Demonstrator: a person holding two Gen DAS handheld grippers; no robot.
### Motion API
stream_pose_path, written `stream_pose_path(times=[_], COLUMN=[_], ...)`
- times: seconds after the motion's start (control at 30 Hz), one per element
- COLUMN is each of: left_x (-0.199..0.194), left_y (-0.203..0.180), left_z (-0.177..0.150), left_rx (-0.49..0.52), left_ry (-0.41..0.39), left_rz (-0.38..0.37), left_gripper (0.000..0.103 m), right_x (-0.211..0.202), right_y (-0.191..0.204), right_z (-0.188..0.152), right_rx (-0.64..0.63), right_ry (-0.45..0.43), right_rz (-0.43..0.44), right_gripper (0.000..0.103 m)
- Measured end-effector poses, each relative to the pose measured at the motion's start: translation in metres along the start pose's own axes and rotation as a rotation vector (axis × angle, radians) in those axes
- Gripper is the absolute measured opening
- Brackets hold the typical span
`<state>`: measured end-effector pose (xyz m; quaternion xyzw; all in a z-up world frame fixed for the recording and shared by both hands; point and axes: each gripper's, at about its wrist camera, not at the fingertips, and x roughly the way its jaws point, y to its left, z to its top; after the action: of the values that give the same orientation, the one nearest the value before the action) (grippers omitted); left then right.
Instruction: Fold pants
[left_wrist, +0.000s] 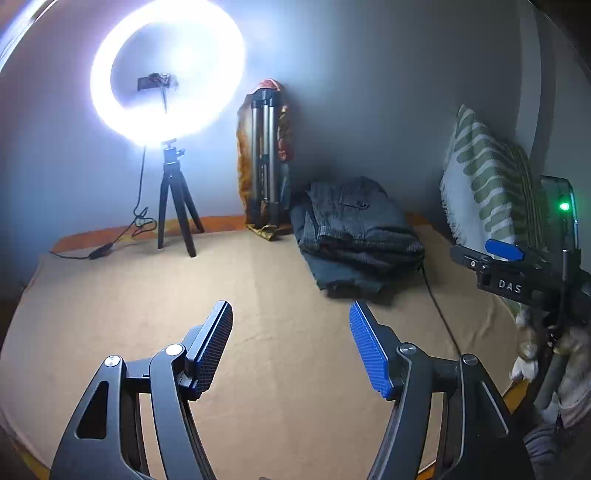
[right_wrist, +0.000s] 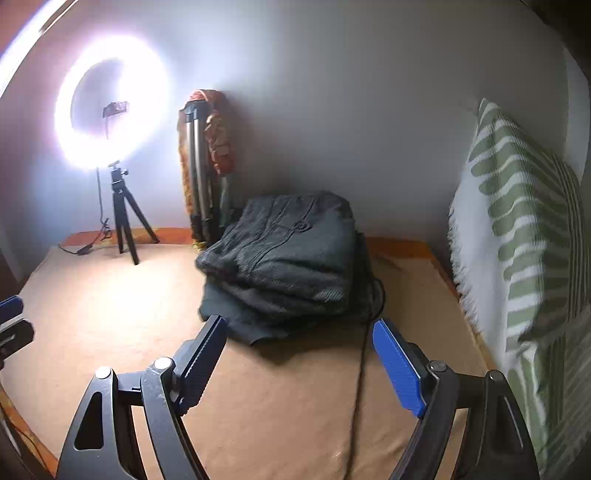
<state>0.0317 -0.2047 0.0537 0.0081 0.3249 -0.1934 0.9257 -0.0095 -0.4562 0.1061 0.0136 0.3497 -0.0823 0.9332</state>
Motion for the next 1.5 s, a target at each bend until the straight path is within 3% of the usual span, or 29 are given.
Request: stream_pose_path(times=[0.43,0.63,0.7,0.8,0.93,1.03,1.5], left_x=[0.008,0.009,0.009,0.008,0.011,0.014,0.011], left_y=[0.03,0.031,0.03,0.03,0.032,0.035,0.045], left_z=[-0.016,-0.02,-0.021,-0.022,-0.022,-0.023,-0.026], left_rx=[-0.059,-0.052,-0.041,-0.036,-0.041,-0.046,-0.052], left_ry=[0.006,0.013,0.009,0.005,0.008,0.014,0.02], left_rz=[0.094,0.09,0.091,0.088,0.099,0.105,0.113], left_gripper=[0.073,0.073,0.08,0.08,0.081,0.083,0.084], right_x=[-0.004,0.003,0.005,0.006,0.006,0.004,0.015], right_y=[0.023,0.029,0.029,0.03,0.03,0.032,0.039], right_z=[-0.026,-0.031,-0.034,-0.035,-0.035,-0.034,-0.038], right_rx=[0.041,0.045,0.045,0.048,0.056,0.056,0.05], right_ry=[-0.042,-0.035,-0.036,-0.044,-0.062,-0.08,-0.065], right_rz=[0.024,0.037,0.036,0.029,0.024,0.022,0.026], right_gripper=[0.084,0.085,0.085,0.086,0.099,0.103,0.103])
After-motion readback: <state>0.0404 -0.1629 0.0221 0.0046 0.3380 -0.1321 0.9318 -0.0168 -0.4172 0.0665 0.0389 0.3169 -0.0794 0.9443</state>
